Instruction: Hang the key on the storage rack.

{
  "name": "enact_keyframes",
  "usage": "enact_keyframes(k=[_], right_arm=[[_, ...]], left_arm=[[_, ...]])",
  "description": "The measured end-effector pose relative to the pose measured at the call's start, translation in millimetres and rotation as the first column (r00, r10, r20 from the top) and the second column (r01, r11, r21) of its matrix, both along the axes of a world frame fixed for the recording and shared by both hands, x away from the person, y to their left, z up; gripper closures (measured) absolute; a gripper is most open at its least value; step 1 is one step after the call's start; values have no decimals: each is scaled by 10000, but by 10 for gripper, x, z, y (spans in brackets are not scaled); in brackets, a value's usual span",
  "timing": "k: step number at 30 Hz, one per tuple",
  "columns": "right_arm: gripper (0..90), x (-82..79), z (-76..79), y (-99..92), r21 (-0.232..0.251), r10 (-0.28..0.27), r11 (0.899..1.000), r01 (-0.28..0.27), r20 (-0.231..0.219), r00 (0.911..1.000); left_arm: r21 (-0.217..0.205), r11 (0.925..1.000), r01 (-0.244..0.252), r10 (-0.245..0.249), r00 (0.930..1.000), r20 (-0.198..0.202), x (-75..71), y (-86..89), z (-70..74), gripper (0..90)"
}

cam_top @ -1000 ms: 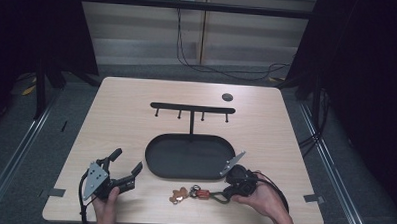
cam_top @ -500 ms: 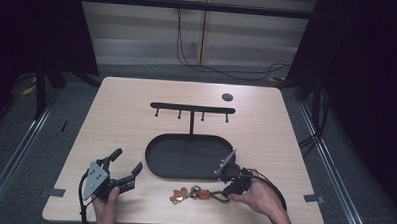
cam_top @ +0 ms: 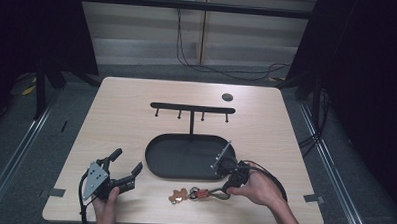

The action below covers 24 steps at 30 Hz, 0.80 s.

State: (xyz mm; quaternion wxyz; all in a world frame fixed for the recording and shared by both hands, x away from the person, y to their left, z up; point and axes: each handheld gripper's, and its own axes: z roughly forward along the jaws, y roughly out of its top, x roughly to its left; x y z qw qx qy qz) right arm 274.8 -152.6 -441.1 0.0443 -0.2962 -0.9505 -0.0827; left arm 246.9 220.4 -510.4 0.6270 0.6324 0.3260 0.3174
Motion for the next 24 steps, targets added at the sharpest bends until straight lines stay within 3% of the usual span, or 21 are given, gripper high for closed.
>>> enact_keyframes(k=[4, 13, 24], right_arm=[[862, 37, 67, 56, -92, 220, 9997, -223, -347, 9992], [864, 110, 347, 213, -45, 603, 9982, -604, -112, 9981], [865, 208, 552, 431, 27, 1166, 9932, -1166, -162, 9930]], left_arm=[[-2, 10000, 0, 0, 10000, -1, 0, 0, 0, 160], [4, 10000, 0, 0, 10000, -3, 0, 0, 0, 159], [-3, 10000, -1, 1, 10000, -1, 0, 0, 0, 160]])
